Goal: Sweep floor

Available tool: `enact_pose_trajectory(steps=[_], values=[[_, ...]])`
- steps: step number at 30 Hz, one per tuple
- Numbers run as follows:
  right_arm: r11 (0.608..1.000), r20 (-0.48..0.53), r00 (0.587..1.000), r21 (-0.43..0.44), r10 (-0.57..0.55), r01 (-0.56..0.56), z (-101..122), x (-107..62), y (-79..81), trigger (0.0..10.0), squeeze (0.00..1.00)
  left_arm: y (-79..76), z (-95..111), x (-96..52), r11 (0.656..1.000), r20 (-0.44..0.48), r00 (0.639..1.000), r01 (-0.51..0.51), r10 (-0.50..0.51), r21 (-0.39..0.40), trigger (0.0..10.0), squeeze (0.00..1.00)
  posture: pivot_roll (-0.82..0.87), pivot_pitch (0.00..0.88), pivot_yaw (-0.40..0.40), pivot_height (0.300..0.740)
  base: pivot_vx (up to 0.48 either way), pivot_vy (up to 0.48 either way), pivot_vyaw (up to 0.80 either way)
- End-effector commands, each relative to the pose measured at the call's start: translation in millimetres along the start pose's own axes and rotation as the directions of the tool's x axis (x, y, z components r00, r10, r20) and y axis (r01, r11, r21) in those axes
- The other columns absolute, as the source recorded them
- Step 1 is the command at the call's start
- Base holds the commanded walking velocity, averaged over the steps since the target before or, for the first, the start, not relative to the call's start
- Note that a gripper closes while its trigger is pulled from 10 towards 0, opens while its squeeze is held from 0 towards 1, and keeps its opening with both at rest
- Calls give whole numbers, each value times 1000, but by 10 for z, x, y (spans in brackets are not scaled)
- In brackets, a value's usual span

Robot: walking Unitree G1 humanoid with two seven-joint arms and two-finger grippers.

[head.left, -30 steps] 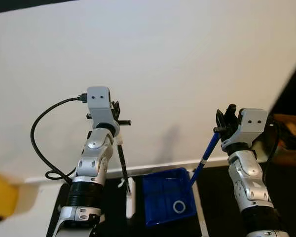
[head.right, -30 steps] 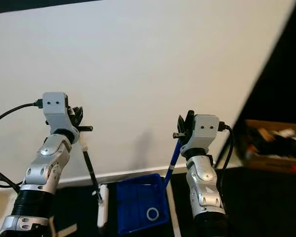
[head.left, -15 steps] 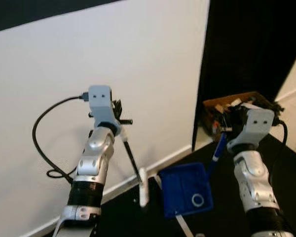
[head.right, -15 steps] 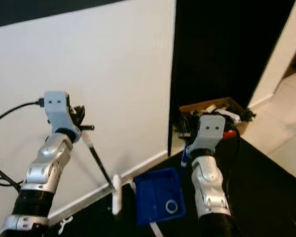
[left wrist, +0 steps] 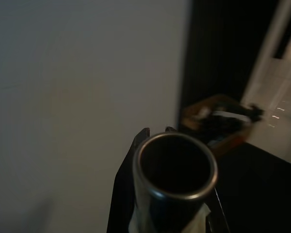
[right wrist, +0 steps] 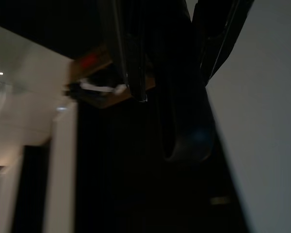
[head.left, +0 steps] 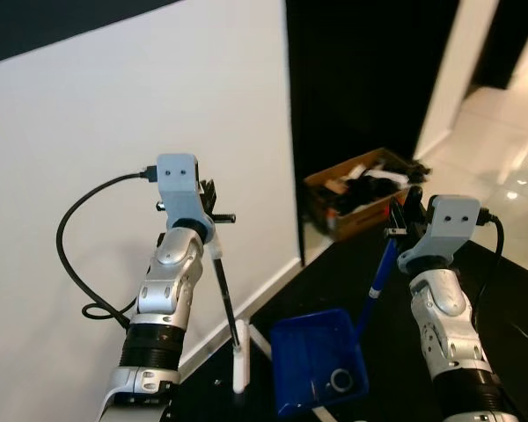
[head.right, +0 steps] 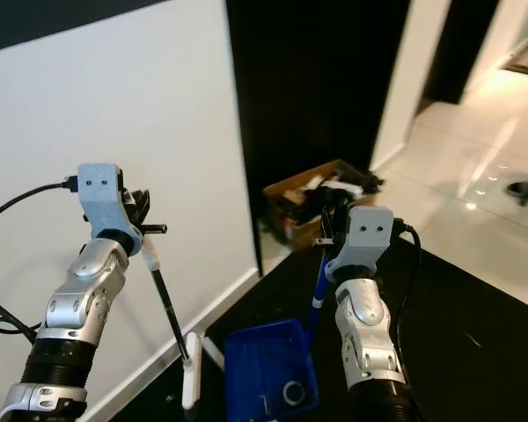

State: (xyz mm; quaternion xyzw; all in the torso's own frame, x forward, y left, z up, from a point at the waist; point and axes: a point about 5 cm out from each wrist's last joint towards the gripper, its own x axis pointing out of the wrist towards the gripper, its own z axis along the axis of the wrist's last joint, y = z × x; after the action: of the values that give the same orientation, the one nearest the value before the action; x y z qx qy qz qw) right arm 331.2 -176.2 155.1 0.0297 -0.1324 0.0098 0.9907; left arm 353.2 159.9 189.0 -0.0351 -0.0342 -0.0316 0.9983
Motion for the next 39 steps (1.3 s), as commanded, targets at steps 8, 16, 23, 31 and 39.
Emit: enact_pose_trajectory(steps=[8,16,23,31,39], values=[[1000,37,999,5,12,-12,76,13,27,10000,0,41,59,-8,1000,26,1000,-13,13,6,10000,0,-74,100,101,740,0,0,-788],[999,19,999,-10,38,-37,69,1,15,10000,0,107,65,2,998,35,998,-57,57,-18,10000,0,-98,112,53,740,0,0,-788],[998,3,999,-26,53,-53,71,-20,-15,10000,0,176,45,-14,995,38,995,-92,93,-29,10000,0,-114,119,24,740,0,0,-788],[998,7,999,-25,52,-52,81,-13,-16,10000,0,159,47,-11,996,38,995,-89,90,-28,10000,0,-112,117,33,740,0,0,-788],[999,23,999,-22,45,-45,112,-1,4,10000,0,114,72,16,997,41,997,-71,72,-26,10000,0,-110,115,43,740,0,0,-183]])
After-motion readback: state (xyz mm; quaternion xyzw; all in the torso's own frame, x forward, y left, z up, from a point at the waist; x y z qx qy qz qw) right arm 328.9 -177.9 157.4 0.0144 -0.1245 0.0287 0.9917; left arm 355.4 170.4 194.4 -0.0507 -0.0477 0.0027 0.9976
